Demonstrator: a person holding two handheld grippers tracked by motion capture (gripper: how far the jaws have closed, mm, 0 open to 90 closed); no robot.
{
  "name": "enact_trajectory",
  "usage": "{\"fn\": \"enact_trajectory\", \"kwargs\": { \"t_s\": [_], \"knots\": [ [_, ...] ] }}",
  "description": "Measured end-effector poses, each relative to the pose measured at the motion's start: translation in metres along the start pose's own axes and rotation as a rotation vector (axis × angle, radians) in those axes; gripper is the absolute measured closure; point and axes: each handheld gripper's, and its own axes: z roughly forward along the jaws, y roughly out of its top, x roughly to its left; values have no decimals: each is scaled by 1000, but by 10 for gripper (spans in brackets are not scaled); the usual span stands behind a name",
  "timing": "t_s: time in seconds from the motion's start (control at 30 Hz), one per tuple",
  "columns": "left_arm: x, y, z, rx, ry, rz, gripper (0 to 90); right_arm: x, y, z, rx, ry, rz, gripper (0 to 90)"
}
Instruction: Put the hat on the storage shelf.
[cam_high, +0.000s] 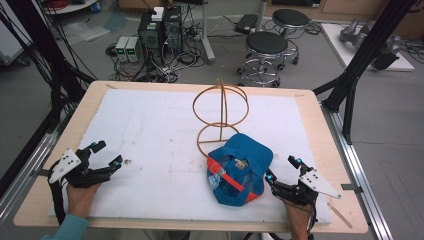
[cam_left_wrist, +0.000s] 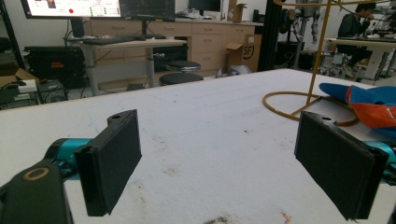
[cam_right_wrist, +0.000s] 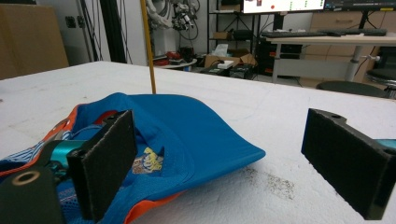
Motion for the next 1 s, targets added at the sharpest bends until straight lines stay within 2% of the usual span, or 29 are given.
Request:
{"fn": "enact_trajectory", "kwargs": {
  "t_s": [0.2, 0.37, 0.73, 0.8, 0.9, 1.0],
  "knots": [
    [-1, 0, 0, 2, -1, 3, 149, 1, 0, 0, -1, 2, -6, 94],
    [0, 0, 1, 8, 4, -5, 149, 3, -1, -2, -22, 7, -39, 95],
    [-1, 0, 1, 7, 0, 4, 149, 3, 0, -1, -9, 29, -45, 95],
    [-1, 0, 1, 8, 0, 4, 149, 2, 0, 0, 1, 39, -36, 95],
    [-1, 0, 1, 8, 0, 4, 149, 1, 3, 1, 53, 52, -30, 95],
    [-1, 0, 1, 7, -1, 6, 149, 4, 8, -1, 51, 78, -41, 95]
  ]
}}
